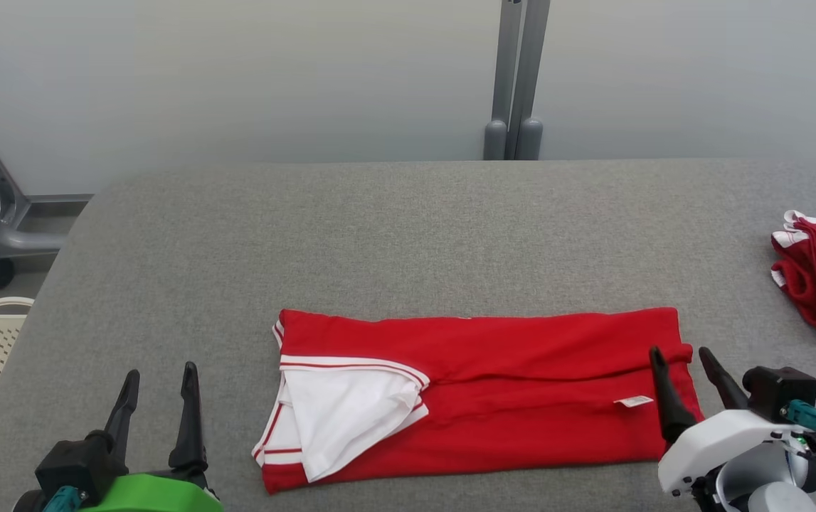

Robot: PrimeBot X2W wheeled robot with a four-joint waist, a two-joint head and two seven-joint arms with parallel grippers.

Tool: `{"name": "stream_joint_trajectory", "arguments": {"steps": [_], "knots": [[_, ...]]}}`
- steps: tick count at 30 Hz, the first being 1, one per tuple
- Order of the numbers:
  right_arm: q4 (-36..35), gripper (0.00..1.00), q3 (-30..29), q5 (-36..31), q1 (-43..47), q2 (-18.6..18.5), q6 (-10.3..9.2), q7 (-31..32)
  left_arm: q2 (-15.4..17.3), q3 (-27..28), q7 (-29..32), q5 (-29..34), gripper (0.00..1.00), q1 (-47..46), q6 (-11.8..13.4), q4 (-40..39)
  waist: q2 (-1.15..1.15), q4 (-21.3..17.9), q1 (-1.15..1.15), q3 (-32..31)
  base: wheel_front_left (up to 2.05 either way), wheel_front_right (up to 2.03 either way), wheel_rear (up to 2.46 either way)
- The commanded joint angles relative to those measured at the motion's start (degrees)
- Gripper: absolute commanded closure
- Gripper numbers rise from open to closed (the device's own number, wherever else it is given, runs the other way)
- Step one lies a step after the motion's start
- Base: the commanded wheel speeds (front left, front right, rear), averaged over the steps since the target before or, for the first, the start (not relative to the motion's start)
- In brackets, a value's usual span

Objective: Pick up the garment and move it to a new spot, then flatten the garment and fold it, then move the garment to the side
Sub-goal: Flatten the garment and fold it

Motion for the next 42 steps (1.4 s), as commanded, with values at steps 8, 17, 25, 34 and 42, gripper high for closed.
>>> {"name": "stream_joint_trajectory", "arguments": {"steps": [8, 17, 25, 34, 42], "knots": [[1.6, 0.0, 3.54, -0.08, 0.82, 1.08, -0.05, -3.76, -1.68, 3.17, -0.16, 2.2, 0.0, -1.1, -5.0, 4.26, 0.0, 0.14, 0.0, -0.16, 0.0, 0.0, 0.0], [3.56, 0.0, 8.63, 0.7, -0.46, 1.2, -0.05, -9.48, -8.72, 9.62, -0.16, 7.34, 0.0, 0.25, -10.74, 5.69, 0.0, 0.15, 0.0, 0.0, 0.0, 0.0, 0.0], [5.81, 0.0, 7.81, -1.74, -1.53, 1.18, -0.05, -10.78, -12.38, 12.6, -0.16, 12.05, 0.0, 2.35, -14.29, 7.54, 0.0, -0.47, 0.0, -0.14, 0.0, 0.0, 0.0], [6.16, 0.0, 5.95, -3.18, -1.09, 1.19, -0.05, -10.94, -13.63, 14.8, -0.16, 13.97, 0.0, 2.68, -15.7, 8.66, 0.0, -0.44, 0.0, 0.32, 0.0, 0.0, 0.0], [6.83, 0.0, 6.65, -2.93, -1.43, 1.18, -0.05, -10.71, -14.09, 15.48, -0.17, 14.49, 0.0, 1.88, -16.12, 9.84, 0.0, -0.59, 0.0, 0.6, 0.0, 0.0, 0.0]]}}
